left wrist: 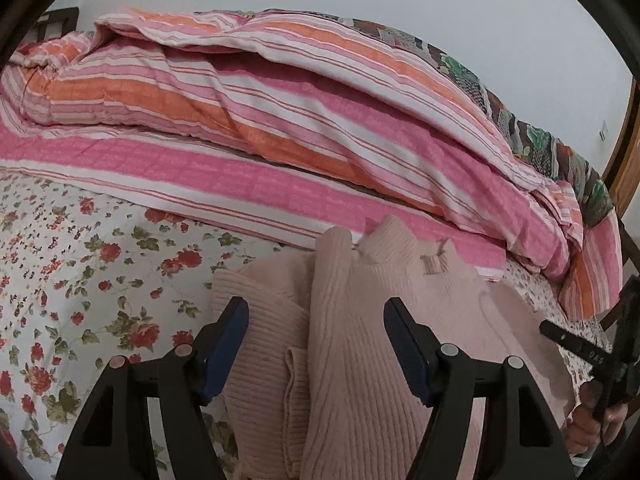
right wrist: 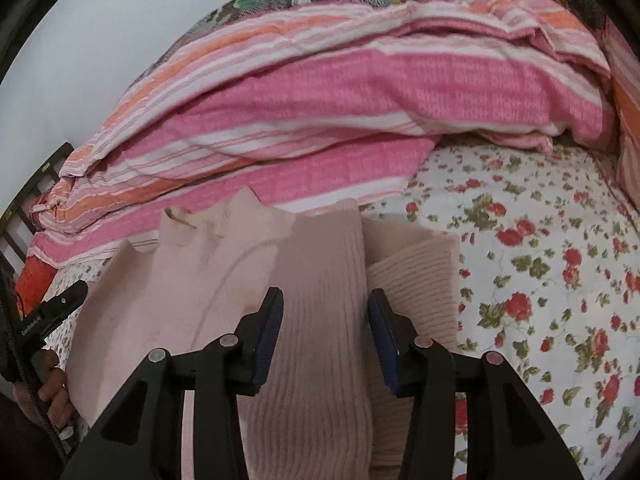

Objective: Fold small clothes
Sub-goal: 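Open both grippers and release the folded hem onto the sweater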

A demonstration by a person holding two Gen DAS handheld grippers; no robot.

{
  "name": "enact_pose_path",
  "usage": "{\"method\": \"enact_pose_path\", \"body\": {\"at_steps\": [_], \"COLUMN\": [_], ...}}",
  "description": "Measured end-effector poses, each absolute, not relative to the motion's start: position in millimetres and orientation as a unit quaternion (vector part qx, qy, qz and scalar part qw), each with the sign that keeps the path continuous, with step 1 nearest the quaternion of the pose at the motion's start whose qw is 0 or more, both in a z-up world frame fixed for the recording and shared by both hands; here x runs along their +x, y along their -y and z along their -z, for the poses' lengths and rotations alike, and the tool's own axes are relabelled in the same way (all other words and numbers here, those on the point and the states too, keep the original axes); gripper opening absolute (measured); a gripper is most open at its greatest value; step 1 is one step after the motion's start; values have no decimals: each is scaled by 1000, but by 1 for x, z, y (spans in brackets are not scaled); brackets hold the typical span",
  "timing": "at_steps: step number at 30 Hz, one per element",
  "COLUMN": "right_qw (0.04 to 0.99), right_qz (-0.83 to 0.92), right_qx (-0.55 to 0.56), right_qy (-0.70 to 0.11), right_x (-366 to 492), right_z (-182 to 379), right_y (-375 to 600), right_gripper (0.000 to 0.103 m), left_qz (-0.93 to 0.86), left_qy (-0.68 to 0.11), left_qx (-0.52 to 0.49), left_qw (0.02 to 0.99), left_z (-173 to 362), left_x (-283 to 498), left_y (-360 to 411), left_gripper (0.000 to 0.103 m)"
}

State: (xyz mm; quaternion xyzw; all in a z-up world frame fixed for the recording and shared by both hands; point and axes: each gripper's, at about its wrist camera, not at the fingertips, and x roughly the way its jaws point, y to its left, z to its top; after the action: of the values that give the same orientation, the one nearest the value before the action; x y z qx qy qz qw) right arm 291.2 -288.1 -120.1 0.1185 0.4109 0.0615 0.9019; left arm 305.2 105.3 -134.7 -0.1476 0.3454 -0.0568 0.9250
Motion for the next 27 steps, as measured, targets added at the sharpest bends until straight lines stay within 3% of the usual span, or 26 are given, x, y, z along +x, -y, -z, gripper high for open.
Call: {"method": "enact_pose_path", "body": {"at_steps": [10,27], "right_qw": [917,868], "right_qz": [-62,-76], "right_qx": [74,149], "right_qy": [-388,-468], "right_x": [248,151], "right_z": [77,129], "right_y": [275,289], "right_gripper": [44,46], "left_qz": [53,117], "left_qy": [-361,-407], "left_qx": [-130,-225], "left_qw": [922,878], "left_z": [128,166], "left_x": [283,163], "left_y": [-103,-110], "left_gripper": [68,68]}}
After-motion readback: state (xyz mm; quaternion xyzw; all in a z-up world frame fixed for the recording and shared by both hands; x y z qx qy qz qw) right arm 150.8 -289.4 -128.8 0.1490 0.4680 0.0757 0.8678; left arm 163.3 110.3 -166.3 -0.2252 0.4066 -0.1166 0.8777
